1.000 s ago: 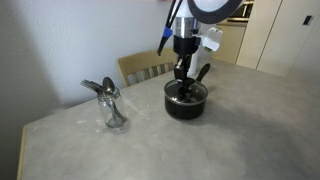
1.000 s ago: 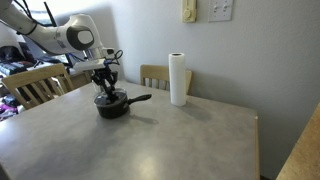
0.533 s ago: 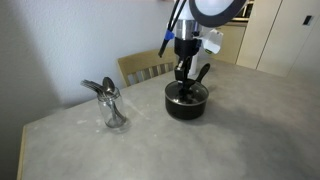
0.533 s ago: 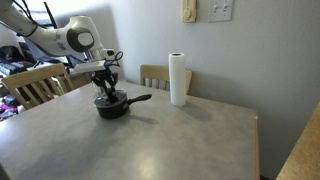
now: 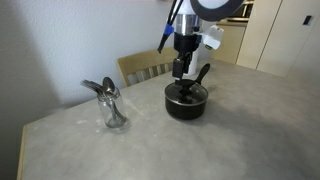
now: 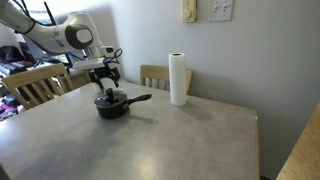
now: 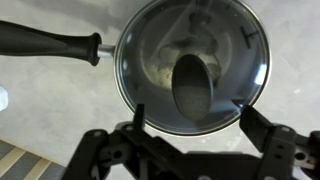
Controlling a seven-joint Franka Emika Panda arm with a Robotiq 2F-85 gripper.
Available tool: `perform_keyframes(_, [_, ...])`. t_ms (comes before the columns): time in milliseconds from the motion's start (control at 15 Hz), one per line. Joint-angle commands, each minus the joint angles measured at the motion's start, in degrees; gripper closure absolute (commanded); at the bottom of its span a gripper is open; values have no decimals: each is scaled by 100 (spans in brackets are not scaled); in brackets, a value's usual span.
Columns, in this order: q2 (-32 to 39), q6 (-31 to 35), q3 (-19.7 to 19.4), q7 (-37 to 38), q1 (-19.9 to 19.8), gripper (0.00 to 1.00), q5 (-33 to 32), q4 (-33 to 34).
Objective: Put the lid on the pot
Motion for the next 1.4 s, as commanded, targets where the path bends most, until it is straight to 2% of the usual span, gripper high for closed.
perform_keyframes(0, [-429,-307,-42,173,63,0,102,-129])
perform_keyframes(533, [-977,-780,-61,529,127,0,28,-49])
perform_keyframes(1333, [-933,-644,-41,463,113,0,20,36])
